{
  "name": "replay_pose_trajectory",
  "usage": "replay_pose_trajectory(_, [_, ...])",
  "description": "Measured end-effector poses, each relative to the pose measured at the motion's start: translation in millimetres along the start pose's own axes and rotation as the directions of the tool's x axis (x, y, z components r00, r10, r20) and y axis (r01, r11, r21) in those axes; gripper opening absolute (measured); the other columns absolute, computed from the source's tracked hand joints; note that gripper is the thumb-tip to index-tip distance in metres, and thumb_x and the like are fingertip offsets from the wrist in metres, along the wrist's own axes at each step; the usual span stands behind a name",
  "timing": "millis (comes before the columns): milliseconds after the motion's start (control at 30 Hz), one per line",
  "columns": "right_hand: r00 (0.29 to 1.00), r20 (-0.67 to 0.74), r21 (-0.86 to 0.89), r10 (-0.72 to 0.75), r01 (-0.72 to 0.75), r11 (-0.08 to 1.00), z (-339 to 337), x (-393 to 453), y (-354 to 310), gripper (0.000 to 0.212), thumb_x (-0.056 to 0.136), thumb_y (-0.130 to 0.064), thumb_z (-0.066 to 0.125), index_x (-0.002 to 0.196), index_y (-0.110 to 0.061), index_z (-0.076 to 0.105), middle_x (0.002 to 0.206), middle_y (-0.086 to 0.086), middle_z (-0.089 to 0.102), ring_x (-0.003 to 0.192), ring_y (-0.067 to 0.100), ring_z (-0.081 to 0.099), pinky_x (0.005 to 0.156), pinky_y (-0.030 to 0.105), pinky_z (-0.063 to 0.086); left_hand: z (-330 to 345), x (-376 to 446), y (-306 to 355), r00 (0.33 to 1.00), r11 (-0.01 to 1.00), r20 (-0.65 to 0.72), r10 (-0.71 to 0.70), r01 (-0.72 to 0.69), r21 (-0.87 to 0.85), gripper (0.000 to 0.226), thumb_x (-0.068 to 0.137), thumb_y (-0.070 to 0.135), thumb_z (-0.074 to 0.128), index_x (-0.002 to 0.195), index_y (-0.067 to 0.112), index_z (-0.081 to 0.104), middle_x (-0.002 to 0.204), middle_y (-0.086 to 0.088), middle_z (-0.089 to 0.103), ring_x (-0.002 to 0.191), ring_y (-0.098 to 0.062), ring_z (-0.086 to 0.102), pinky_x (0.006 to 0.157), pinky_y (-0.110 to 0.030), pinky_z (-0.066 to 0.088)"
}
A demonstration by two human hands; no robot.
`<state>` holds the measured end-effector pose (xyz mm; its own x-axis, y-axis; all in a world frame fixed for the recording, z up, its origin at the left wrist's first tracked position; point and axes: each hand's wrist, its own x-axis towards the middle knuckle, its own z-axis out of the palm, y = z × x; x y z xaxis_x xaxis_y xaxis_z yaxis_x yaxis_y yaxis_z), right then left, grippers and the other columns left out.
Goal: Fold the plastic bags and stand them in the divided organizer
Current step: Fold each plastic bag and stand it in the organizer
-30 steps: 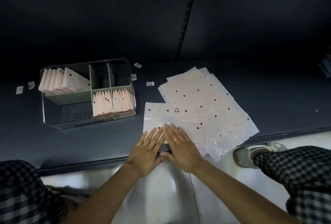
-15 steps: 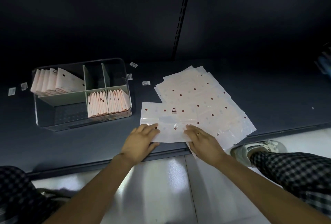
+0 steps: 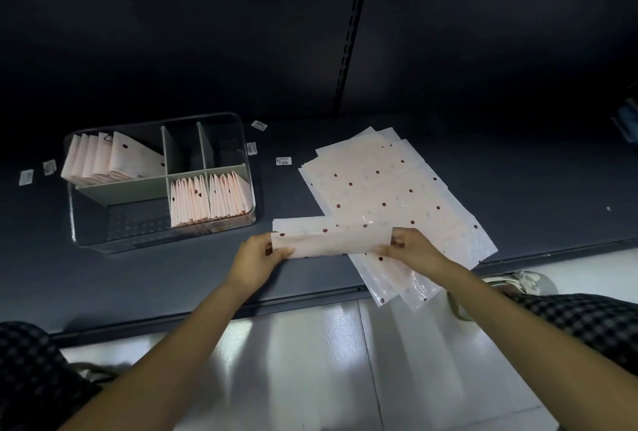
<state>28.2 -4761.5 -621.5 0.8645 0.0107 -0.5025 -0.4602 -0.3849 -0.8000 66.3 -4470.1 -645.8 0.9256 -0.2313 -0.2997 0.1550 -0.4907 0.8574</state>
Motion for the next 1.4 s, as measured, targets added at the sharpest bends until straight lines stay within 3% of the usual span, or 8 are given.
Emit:
replay_pose_trajectory(200, [0.940, -0.336, -0.147, 0.057, -0.112, 0.983, 17.1, 14.8, 4.4, 0.044, 0.087, -0.026, 0.065, 0.055, -0.014, 0.037, 0.055, -0.001, 0.038, 0.055, 0.013, 0.034, 0.054, 0.026, 0.025, 12.7, 3.1, 10.4, 0.976, 0.989, -0.164, -0.140, 0.145, 0.019, 0.030, 0.089, 0.015, 0.063, 0.119, 0.009, 0.057, 0.106, -0.008, 0.068, 0.100, -0.025, 0.062, 0.087, -0.033, 0.048])
replay_pose_trajectory(333, [0.910, -0.405, -0.208, 0.083, -0.181, 0.961, 24.0, 20.7, 3.0, 0.049, 0.088, -0.027, 0.064, 0.051, -0.018, 0.033, 0.051, -0.005, 0.035, 0.051, 0.010, 0.033, 0.050, 0.024, 0.025, 35.5, -16.7, 22.3, 0.905, 0.919, -0.418, 0.080, 0.095, 0.382, 0.054, 0.085, 0.022, 0.067, 0.132, 0.010, 0.045, 0.117, -0.012, 0.052, 0.108, -0.031, 0.050, 0.088, -0.043, 0.039])
replay_pose_trajectory(533, [0.902, -0.416, -0.235, 0.112, -0.226, 0.945, 24.3, 24.1, 0.5, 0.051, 0.088, -0.028, 0.064, 0.049, -0.018, 0.030, 0.050, -0.003, 0.034, 0.052, 0.014, 0.034, 0.051, 0.028, 0.026, 70.0, -12.7, 16.5, 0.936, 0.545, 0.197, 0.291, -0.331, 0.770, 0.072, 0.097, 0.054, 0.026, 0.150, 0.015, -0.004, 0.157, 0.000, -0.014, 0.143, -0.020, -0.018, 0.114, -0.038, -0.017])
replay_pose_trajectory(833, [0.845, -0.532, -0.182, 0.057, -0.180, 0.967, 37.9, 18.8, -4.5, 0.039, 0.084, -0.025, 0.069, 0.114, -0.008, 0.051, 0.105, 0.006, 0.056, 0.100, 0.023, 0.055, 0.079, 0.031, 0.043, 68.0, -0.3, -5.4, 0.958, 0.469, 0.260, 0.121, -0.286, 0.836, 0.079, 0.090, 0.066, 0.006, 0.141, 0.017, -0.029, 0.146, -0.001, -0.038, 0.132, -0.020, -0.039, 0.113, -0.042, -0.020])
replay_pose_trajectory(967, [0.865, -0.428, 0.036, 0.262, -0.274, 0.961, 36.2, 23.4, -18.3, 0.042, 0.082, -0.025, 0.071, 0.114, -0.007, 0.050, 0.101, 0.004, 0.054, 0.101, 0.024, 0.055, 0.079, 0.028, 0.044, 63.8, 0.0, -5.2, 0.947, 0.476, 0.287, 0.142, -0.319, 0.820, 0.079, 0.090, 0.066, 0.009, 0.141, 0.018, -0.029, 0.146, -0.001, -0.037, 0.135, -0.020, -0.037, 0.114, -0.041, -0.020])
replay_pose_trajectory(1167, [0.883, -0.069, 0.395, 0.464, -0.402, 0.826, 24.3, 8.9, -29.8, 0.020, 0.079, -0.012, 0.075, 0.069, -0.016, 0.058, 0.048, -0.007, 0.046, 0.039, 0.005, 0.032, 0.033, 0.015, 0.022, 38.7, 3.3, -2.3, 0.897, 0.448, 0.390, 0.208, -0.442, 0.777, 0.083, 0.090, 0.067, 0.026, 0.149, 0.021, -0.010, 0.153, 0.002, -0.022, 0.142, -0.018, -0.022, 0.114, -0.042, -0.019])
replay_pose_trajectory(1300, [0.830, -0.172, 0.609, 0.530, -0.333, 0.719, 58.1, -12.5, -25.7, 0.014, 0.081, -0.010, 0.071, 0.075, -0.015, 0.061, 0.057, 0.000, 0.049, 0.039, 0.006, 0.031, 0.029, 0.014, 0.022, 42.3, -21.3, 10.4, 0.842, 0.399, 0.277, 0.463, -0.477, 0.783, 0.073, 0.069, 0.045, 0.079, 0.129, 0.010, 0.056, 0.133, -0.008, 0.057, 0.121, -0.025, 0.055, 0.105, -0.042, 0.040])
replay_pose_trajectory(1400, [0.827, -0.286, 0.757, 0.483, -0.115, 0.644, 100.1, -36.1, -23.1, 0.009, 0.085, -0.006, 0.066, 0.086, -0.014, 0.064, 0.075, 0.001, 0.065, 0.058, 0.010, 0.059, 0.047, 0.017, 0.045, 60.4, -47.5, 8.3, 0.821, 0.548, 0.136, 0.555, -0.483, 0.683, 0.065, 0.053, 0.023, 0.091, 0.112, 0.007, 0.067, 0.109, -0.005, 0.068, 0.094, -0.023, 0.067, 0.085, -0.034, 0.054])
